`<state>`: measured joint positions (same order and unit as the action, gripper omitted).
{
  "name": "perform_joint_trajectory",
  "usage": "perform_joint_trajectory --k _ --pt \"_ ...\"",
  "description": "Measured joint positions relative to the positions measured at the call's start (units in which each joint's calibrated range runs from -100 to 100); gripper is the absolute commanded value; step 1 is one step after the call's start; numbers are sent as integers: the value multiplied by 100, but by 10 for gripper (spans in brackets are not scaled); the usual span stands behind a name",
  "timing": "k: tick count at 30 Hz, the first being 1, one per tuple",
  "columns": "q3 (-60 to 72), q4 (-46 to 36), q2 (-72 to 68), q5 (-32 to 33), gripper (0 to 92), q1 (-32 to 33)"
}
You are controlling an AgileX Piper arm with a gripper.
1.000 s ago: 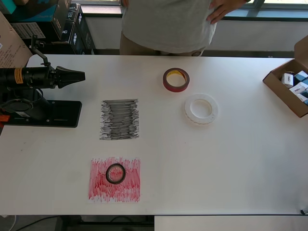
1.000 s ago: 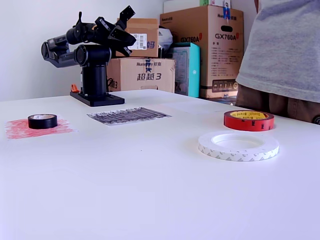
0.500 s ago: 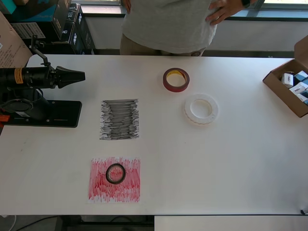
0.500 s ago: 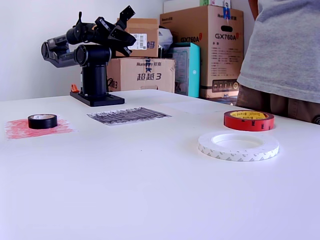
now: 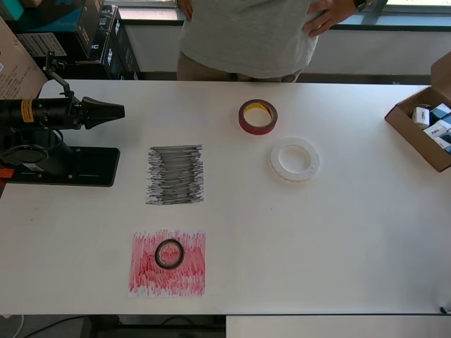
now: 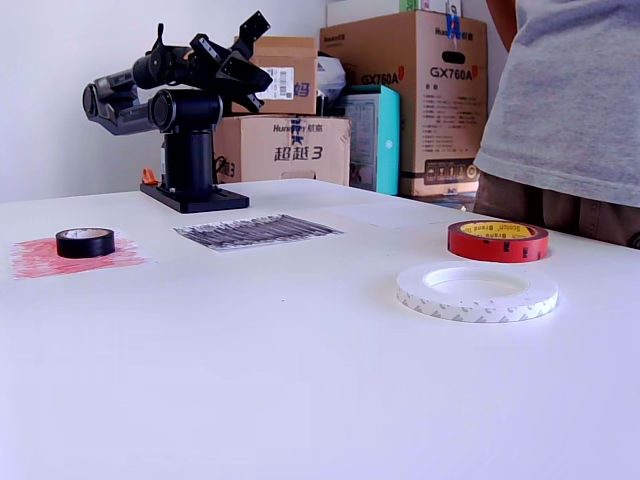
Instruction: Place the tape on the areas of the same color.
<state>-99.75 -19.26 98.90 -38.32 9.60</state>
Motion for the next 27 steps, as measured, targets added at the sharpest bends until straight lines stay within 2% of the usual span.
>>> perform_joint_trajectory --k 16,27 --pt "33 -19 0 0 1 11" --pt "1346 -19 -1020 0 1 8"
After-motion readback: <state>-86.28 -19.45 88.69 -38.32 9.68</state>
